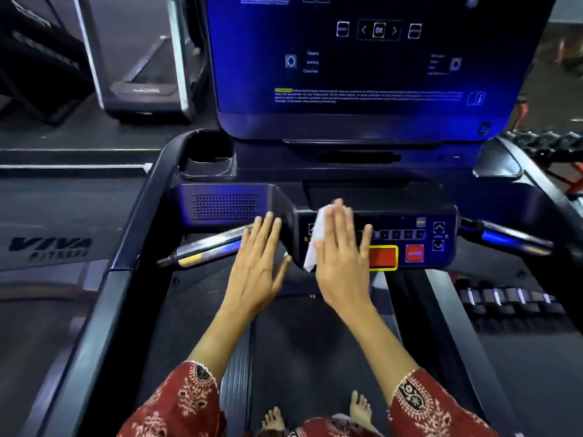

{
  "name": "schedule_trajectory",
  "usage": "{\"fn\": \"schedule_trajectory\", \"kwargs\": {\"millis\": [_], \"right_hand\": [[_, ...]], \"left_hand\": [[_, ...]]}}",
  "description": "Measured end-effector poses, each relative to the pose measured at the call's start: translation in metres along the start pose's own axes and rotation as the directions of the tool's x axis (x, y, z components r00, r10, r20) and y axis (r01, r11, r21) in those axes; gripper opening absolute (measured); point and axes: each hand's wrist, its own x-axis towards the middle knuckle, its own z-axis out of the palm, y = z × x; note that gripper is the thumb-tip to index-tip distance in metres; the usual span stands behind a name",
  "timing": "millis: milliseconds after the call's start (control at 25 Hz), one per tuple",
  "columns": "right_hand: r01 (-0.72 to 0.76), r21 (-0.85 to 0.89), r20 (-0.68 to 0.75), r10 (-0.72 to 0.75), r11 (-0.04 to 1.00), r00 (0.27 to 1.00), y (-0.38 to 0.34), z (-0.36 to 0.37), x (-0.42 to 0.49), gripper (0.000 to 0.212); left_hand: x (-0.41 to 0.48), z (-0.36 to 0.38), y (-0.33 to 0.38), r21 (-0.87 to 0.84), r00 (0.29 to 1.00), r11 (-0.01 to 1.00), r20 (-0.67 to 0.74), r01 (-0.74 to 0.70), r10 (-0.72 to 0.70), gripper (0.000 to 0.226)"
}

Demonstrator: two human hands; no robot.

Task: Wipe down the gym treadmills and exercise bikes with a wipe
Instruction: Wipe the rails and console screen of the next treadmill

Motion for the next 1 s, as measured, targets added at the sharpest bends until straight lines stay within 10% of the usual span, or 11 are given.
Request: {"fn": "schedule_trajectory", "kwargs": {"millis": [80,280,440,600,760,1000], "right_hand": [[-0.207,0.085,-0.016,0.209,0.975,0.978,-0.015,-0.001,0.011,0.055],[0.252,0.12,0.056,-0.26,0.96,0.964,-0.019,0.004,0.004,0.053],[-0.045,0.192,0.035,0.039,0.98,0.999,-0.01,-0.002,-0.001,0.055],[0.194,0.127,0.082,-0.205,0.973,0.975,-0.006,0.002,-0.031,0.066],[0.003,0.111,0.072,-0.011,0.994,0.997,-0.002,0.003,-0.053,0.069],[0.103,0.01,0.089,-0.104,0.995,0.991,0.036,-0.01,-0.054,0.079]], "left_hand": [[-0.001,0.002,-0.001,-0.023,1.0,1.0,0.0,-0.007,0.007,0.062],[-0.005,0.001,-0.005,-0.032,0.999,0.999,0.021,-0.033,0.033,0.065],[-0.005,-0.001,-0.006,-0.03,0.999,0.999,0.026,-0.039,0.04,0.064],[-0.007,-0.001,-0.003,-0.074,1.0,0.997,0.031,-0.003,0.005,0.064],[-0.007,0.001,0.003,-0.121,1.0,0.993,0.012,0.002,-0.001,0.065],[0.0,0.003,0.021,-0.125,0.995,0.987,-0.008,-0.097,0.097,0.066]]}}
